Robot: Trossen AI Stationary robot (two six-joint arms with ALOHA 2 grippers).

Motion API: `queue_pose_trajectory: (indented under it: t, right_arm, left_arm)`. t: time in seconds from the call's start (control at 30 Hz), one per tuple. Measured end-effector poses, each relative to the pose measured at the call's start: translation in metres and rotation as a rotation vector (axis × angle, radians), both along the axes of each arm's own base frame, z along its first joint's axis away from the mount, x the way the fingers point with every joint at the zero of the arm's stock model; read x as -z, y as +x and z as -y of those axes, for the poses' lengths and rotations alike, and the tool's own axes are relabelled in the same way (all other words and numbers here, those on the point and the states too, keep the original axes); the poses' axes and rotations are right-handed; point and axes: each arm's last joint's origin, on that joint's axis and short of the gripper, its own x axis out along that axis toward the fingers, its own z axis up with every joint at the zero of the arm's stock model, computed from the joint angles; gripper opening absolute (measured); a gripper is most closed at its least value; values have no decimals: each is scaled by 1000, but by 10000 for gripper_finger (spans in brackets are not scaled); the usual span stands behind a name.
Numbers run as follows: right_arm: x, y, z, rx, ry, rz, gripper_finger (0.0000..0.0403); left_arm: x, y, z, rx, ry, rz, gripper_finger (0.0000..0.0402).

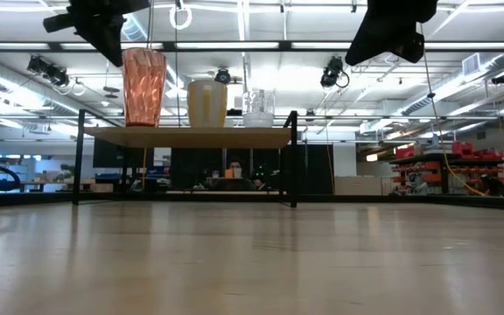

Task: Stack small to large cups/mugs on shelf
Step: Put the orange cup on the shelf

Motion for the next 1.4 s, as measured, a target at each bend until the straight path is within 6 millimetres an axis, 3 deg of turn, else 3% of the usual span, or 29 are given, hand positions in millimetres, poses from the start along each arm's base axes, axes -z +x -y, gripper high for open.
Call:
queue_pose_trajectory:
  t: [0.37, 1.1, 1.4]
  right_arm:
    - [0, 0, 0, -6, -4, -1, 15]
    - [0, 0, 0, -1, 1, 1, 15]
    - [0, 0, -1, 4, 7, 1, 15]
  left_arm:
    - [-1, 3, -20, -16, -9, 6, 15]
    - [0, 8, -45, -37, -13, 1, 10]
    - [1, 10, -47, -26, -21, 7, 28]
